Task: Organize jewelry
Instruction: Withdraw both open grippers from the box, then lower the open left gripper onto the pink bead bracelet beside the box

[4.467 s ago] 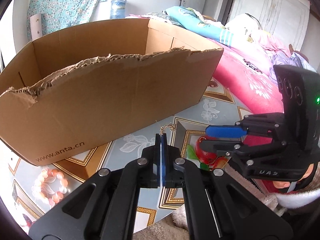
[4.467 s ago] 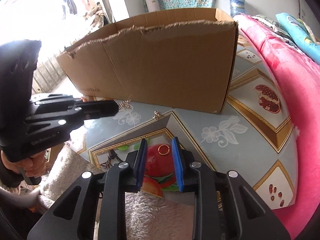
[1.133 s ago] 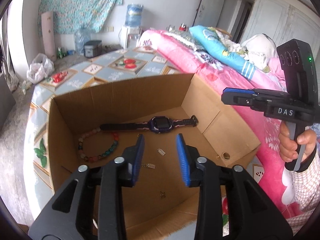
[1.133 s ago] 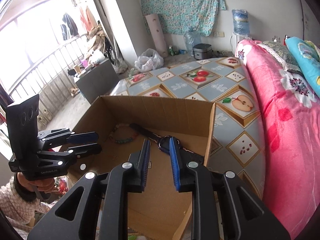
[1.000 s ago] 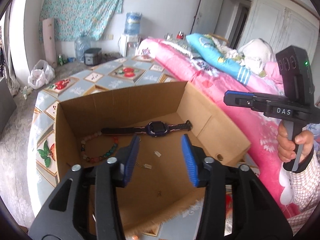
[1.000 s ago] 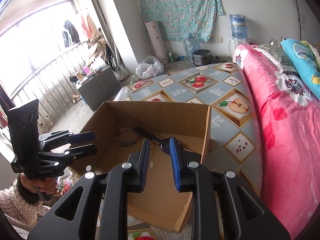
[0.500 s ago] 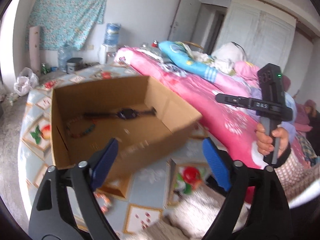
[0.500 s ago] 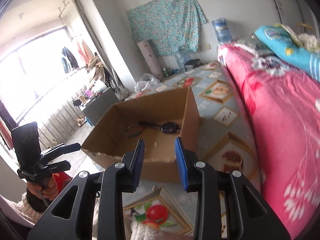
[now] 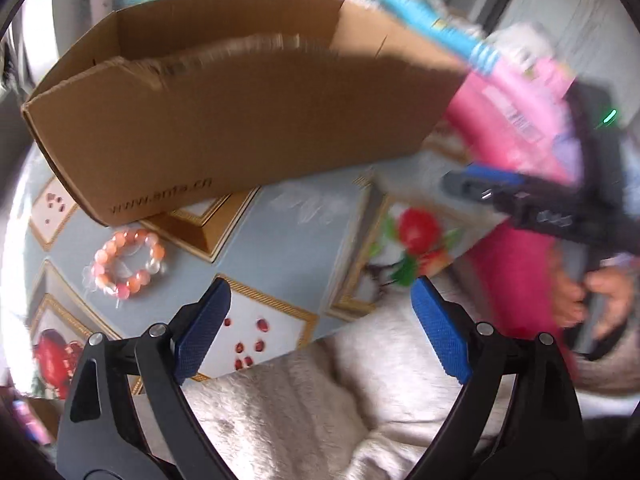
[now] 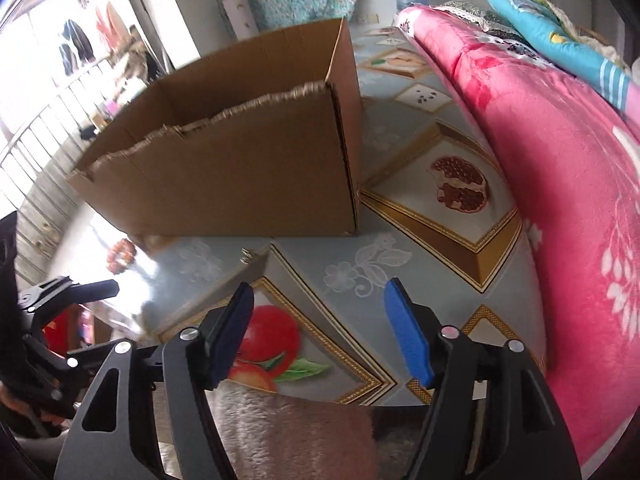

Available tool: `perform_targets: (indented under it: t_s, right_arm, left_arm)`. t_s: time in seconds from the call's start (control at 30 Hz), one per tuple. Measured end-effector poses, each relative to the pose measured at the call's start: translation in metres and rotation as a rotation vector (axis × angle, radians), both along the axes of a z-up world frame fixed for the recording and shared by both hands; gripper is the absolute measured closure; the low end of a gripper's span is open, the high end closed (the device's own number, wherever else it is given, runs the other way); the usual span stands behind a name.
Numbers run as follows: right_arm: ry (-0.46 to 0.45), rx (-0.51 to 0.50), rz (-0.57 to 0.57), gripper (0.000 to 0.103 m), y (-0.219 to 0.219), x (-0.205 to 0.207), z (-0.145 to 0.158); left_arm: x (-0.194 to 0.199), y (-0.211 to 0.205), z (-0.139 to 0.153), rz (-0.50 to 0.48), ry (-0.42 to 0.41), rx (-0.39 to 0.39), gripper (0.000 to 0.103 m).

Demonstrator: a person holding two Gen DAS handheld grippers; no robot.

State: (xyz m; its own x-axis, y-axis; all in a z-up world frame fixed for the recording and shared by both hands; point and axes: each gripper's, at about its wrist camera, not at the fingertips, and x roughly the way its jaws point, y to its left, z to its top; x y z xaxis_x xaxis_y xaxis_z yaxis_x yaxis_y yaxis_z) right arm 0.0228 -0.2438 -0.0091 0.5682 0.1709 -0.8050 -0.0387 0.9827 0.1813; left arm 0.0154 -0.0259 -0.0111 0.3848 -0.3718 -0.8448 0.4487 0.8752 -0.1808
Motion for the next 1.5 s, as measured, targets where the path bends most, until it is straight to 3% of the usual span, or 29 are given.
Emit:
perform_targets:
  t_s: [0.1,0.43,0.57,1.2,1.33,1.5]
  right_arm:
    - [0.024,-0.024,-0.004,0.025,0.003,0.004,-0.006]
    - [0.039,-0.165,-0.052,0.013,0.006,0.021,-0.024]
    - [0.029,-0.206,-0.050,0.007,0.010,0.026,-0.028]
    - [0.028,-0.180,-0.037,0.006,0.005,0.027,-0.029]
    - [0.016,-0.178,-0.045,0.006,0.004,0.025,-0.030]
    - [-0.019,-0.172,-0.057,0.006,0.004,0.019,-0.031]
  left_arm:
    - [0.005,-0.010,-0.011,0.034,0.011,0.066,0.015]
    - [0.010,-0.023,-0.023,0.103,-0.040,0.169,0.012]
    - [0.011,-0.034,-0.022,0.117,-0.045,0.171,0.011]
    - [0.024,-0.046,-0.026,0.154,-0.050,0.174,0.008]
    - [0.020,-0.039,-0.023,0.129,-0.087,0.147,0.008]
    - [0.008,0.012,0.005,0.196,-0.280,0.035,0.009]
